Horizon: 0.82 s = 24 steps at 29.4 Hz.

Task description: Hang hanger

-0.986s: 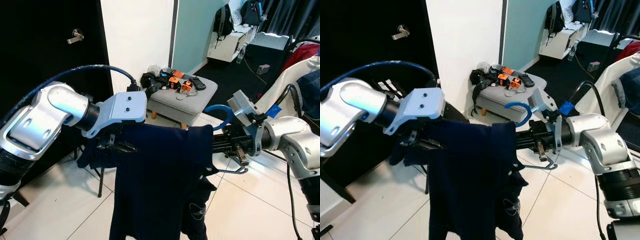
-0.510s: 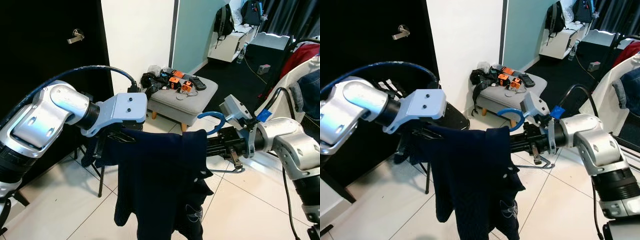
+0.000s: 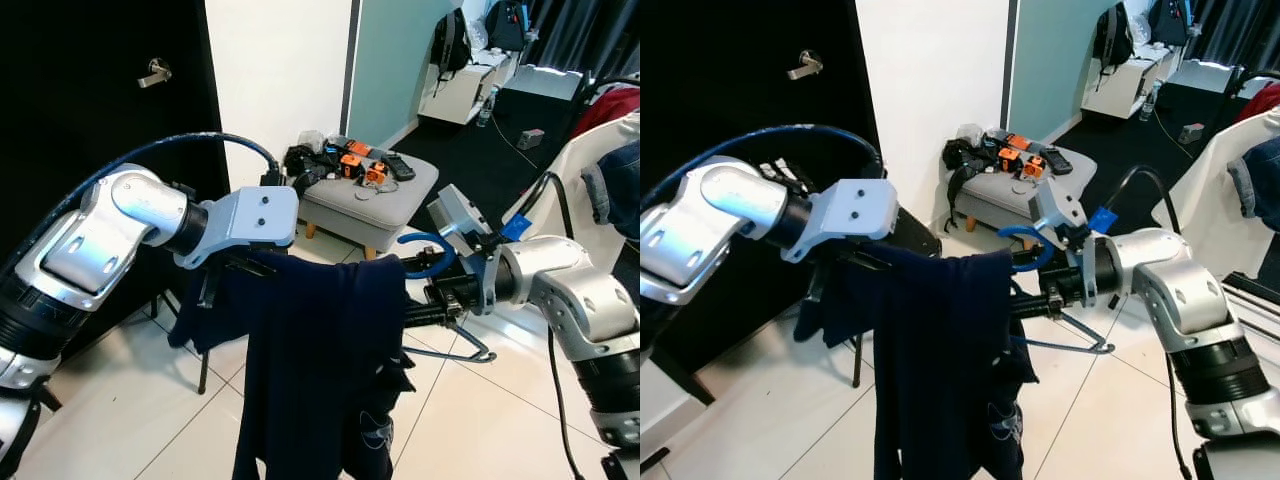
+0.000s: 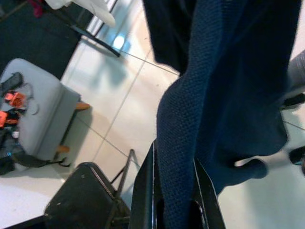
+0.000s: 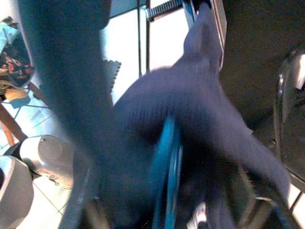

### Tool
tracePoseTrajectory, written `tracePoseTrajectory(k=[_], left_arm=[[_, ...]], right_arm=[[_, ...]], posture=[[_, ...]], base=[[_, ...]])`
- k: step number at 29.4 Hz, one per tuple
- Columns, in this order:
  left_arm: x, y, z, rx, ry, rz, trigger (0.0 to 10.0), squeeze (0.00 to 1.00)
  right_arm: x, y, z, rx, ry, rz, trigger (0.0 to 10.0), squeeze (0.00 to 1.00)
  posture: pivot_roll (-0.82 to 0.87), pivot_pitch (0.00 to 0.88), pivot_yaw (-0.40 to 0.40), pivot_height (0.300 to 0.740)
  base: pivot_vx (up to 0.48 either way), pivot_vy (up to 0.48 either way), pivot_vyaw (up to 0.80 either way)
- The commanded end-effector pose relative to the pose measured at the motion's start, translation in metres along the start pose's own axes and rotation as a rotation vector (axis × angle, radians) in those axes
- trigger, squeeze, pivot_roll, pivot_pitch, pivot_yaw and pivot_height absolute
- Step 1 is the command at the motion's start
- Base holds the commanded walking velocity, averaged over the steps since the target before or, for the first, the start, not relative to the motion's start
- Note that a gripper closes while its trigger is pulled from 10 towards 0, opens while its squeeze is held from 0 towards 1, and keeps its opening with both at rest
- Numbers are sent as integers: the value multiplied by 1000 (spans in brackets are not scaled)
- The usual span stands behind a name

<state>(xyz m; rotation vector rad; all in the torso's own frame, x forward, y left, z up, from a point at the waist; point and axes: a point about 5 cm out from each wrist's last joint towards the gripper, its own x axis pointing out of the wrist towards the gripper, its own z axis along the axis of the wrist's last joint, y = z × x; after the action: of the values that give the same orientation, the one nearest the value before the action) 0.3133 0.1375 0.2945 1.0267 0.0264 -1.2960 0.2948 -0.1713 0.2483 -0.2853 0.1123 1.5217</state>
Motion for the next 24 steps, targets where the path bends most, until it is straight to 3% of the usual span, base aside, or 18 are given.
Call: tracePoseTrajectory(k=[1,6,8,9,10,13,20,24], left_arm=[[-13,10,4,36,-31,82,0,0],[-17,12,3,43,-33,100,0,0],[-34,17,-4,85,-26,177,0,0],[-39,19,-6,103,-27,201,0,0],[-39,19,-6,103,-27,201,0,0],[-50,21,-11,145,-52,254,0,0],[-57,26,-2,195,-118,297,0,0],[-59,28,1,211,-140,307,0,0]], right_arm=[[-10,0,-1,7,-1,-36,10000,1000],[-16,0,-1,10,2,-56,10000,1000],[-49,1,-8,38,43,-165,10000,1000],[-60,3,-9,47,57,-203,10000,1000],[-60,3,-9,47,57,-203,10000,1000],[-93,11,-4,72,7,-324,10000,1000],[-116,19,-8,118,-96,-433,10000,1000],[-121,22,-13,147,-132,-462,10000,1000]], posture=[[-83,0,12,740],[-84,0,14,740],[-94,0,22,740],[-94,0,22,740],[-94,0,22,740],[-107,0,31,740],[-116,0,38,740],[-117,0,37,740]], base=[[0,0,0],[0,0,0],[0,0,0],[0,0,0],[0,0,0],[0,0,0],[0,0,0],[0,0,0]])
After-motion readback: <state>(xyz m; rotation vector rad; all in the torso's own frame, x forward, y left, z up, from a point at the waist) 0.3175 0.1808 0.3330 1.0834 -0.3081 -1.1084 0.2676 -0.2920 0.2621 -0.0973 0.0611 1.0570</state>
